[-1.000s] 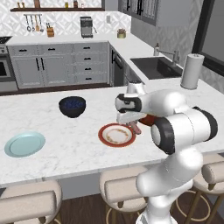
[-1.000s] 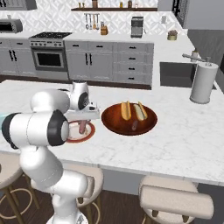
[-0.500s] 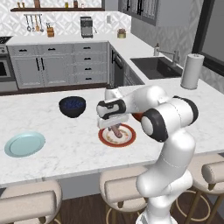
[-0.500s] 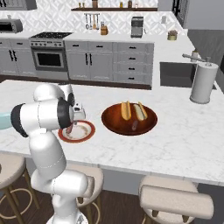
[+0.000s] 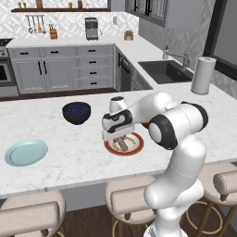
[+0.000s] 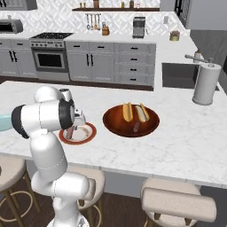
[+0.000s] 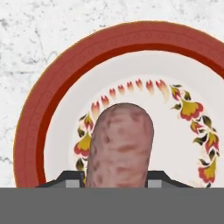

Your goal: Place one bun and one sausage from the bowl on each plate.

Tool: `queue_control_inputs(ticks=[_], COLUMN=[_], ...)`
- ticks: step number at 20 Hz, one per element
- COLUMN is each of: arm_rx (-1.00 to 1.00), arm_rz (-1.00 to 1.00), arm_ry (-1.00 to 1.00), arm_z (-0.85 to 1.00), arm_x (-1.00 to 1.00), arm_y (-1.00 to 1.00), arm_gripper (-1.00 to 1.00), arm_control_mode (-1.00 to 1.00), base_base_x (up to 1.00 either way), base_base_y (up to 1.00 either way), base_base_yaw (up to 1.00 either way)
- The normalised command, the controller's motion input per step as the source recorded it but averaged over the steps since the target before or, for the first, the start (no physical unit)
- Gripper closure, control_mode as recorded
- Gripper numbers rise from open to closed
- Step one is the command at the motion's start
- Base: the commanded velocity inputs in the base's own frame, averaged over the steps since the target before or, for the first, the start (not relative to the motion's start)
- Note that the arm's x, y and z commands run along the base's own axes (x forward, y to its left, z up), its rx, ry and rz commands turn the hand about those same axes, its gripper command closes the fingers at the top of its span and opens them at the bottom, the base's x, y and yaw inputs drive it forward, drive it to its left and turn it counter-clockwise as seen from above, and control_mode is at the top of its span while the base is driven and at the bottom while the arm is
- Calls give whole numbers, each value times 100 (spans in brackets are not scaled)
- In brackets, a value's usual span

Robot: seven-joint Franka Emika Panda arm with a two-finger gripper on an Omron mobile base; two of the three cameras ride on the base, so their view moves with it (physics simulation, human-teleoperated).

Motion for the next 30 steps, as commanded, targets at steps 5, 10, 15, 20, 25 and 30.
queue_control_inputs(ticks=[5, 10, 15, 20, 25, 30], arm_rx=[0, 0, 5, 17, 17, 2], arm_rz=[0, 0, 0, -2, -3, -15], arm_ry=[-1, 0, 0, -2, -4, -4], arm_z=[-11, -1, 15, 76, 60, 31], arm_x=[1, 13, 7, 0, 27, 3], arm_y=[6, 2, 0, -45, -94, -100], arm_gripper=[-100, -100, -100, -100, -100, -100], arm_control_mode=[-100, -100, -100, -100, -100, -100], base_base_x=[0, 0, 0, 0, 0, 0], base_base_y=[0, 0, 0, 0, 0, 0], base_base_yaw=[0, 0, 0, 0, 0, 0])
